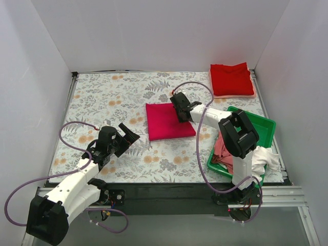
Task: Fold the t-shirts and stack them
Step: Neatly place the folded tshirt to the corner
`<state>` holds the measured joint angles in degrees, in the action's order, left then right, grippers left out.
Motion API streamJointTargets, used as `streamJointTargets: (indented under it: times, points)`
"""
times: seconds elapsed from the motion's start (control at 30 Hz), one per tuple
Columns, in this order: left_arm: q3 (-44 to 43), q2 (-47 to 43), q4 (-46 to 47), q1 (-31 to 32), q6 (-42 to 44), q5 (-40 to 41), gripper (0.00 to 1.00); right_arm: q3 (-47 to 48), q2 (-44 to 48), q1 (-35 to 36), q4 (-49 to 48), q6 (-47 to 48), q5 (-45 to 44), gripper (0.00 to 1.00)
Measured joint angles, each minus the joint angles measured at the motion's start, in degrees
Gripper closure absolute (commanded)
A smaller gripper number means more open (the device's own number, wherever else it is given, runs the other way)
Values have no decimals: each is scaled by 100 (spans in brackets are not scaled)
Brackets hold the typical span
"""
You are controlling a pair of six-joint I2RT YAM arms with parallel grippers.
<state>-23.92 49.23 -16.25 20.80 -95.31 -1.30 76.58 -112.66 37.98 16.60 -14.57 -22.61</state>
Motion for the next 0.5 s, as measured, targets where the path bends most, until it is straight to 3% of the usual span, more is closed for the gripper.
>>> streamJointTargets:
  times: [0.23,0.5]
  points:
    - [0,4,-2,0,22,166,6,660,-315,-133,446,1169,-1626,99]
    - [0,-17,-9,0,52,437,6,1462,-686,-660,535,2177,-2367,99]
